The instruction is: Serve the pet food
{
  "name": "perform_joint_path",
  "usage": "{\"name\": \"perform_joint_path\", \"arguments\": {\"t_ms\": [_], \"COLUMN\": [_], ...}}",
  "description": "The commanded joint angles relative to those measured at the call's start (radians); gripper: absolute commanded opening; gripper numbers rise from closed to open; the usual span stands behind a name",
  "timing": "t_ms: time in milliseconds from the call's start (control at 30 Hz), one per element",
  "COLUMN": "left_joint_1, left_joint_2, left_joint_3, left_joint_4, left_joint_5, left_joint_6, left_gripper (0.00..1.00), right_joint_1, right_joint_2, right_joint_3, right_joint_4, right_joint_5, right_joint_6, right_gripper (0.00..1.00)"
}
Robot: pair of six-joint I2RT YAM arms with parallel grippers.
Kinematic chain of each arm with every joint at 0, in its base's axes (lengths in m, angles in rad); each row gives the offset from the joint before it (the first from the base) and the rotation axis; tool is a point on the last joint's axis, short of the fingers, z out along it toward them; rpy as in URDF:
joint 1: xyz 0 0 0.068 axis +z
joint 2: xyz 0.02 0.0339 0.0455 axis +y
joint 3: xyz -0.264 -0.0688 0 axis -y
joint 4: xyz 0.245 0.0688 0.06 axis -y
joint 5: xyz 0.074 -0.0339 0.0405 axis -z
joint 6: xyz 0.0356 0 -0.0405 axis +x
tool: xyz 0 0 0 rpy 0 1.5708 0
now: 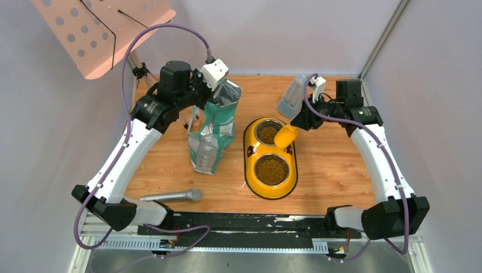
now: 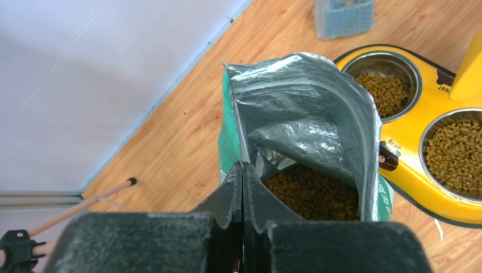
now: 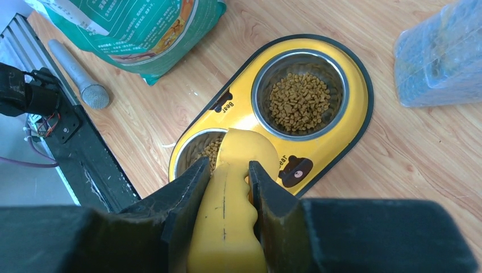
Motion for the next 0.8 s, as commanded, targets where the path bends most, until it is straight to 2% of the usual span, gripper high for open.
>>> {"name": "perform_joint_path", "arguments": {"t_ms": [0, 233, 367, 533, 600, 633, 767], "left_joint_1": [-0.002, -0.002, -0.002, 0.0, 0.0, 0.001, 0.001], "left_joint_2": [-0.035, -0.026, -0.025, -0.042, -0.047, -0.049, -0.051], "left_joint_3": [0.039, 0.06, 0.056, 0.031, 0.02, 0.017, 0.002], "left_joint_4": [0.138, 0.136, 0.141, 0.153, 0.156, 0.157, 0.164], "left_joint_5": [0.024, 0.025, 0.026, 0.021, 0.021, 0.021, 0.026], "left_joint_6": [0.029, 0.032, 0.028, 0.029, 0.029, 0.027, 0.018], "left_gripper": [0.0, 0.0, 0.0, 0.0, 0.0, 0.0, 0.0], "right_joint_1": [0.002, -0.046, -0.098, -0.244, -0.297, -0.32, -0.358], "right_joint_2": [0.011, 0.054, 0.076, 0.26, 0.379, 0.424, 0.454], "right_joint_3": [0.071, 0.14, 0.17, 0.372, 0.491, 0.53, 0.404], "right_joint_4": [0.012, 0.017, -0.027, -0.429, -0.636, -0.7, -0.708], "right_joint_5": [-0.005, -0.03, 0.129, 0.105, 0.068, 0.093, 0.159], "right_joint_6": [0.006, 0.09, 0.105, -0.196, -0.287, -0.282, -0.355], "right_gripper": [0.0, 0.0, 0.0, 0.0, 0.0, 0.0, 0.0]}}
